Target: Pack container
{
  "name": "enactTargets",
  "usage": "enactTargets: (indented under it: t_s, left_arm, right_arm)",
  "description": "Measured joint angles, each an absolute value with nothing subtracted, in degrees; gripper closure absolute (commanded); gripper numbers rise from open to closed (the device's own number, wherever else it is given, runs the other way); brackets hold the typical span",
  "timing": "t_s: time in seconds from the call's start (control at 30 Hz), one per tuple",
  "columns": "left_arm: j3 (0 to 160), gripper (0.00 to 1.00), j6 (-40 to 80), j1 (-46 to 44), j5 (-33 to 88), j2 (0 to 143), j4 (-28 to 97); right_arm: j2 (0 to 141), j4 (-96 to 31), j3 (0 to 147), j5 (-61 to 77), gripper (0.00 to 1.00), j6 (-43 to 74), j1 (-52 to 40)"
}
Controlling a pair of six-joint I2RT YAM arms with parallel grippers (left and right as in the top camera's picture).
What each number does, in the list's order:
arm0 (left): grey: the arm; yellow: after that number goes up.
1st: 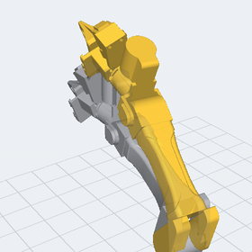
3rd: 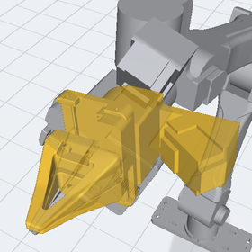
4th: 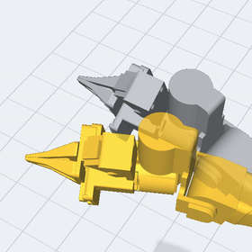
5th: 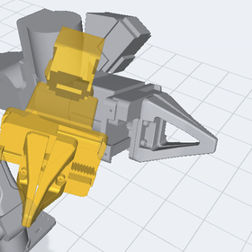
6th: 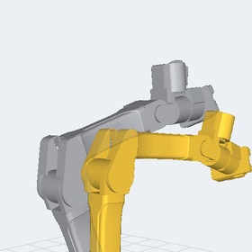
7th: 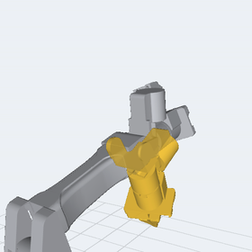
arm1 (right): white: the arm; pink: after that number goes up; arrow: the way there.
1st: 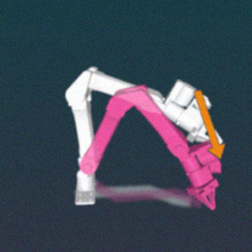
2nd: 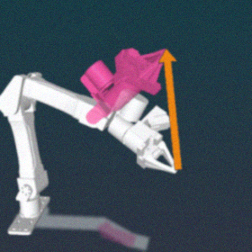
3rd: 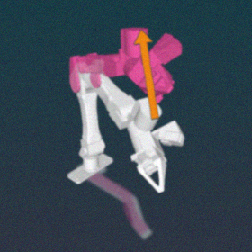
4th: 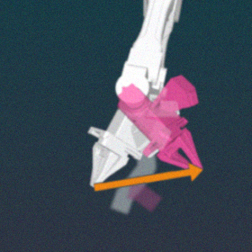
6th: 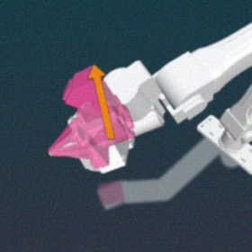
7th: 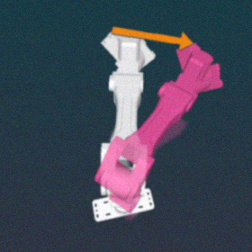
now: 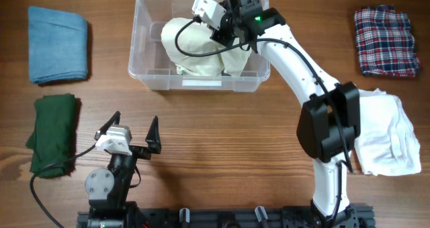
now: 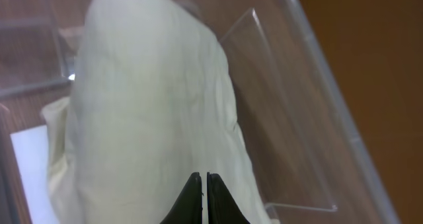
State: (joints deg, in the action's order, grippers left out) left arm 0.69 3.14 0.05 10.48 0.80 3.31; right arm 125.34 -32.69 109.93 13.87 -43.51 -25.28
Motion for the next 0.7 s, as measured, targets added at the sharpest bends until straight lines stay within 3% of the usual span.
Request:
enactTargets:
  t_s: [0.23,0.7]
  left_arm:
    - [0.69,0.00,3.14,0.05,10.48,0.80,3.31]
    - [0.69,0.00,3.14,0.05,10.48,0.80,3.31]
  right_arm:
    - [126.67,-35.29,109.93,13.91,0.96,-43.55,-25.06]
    - [126.67,-56.36,109.95,15.81,0.96,-43.48,-27.35]
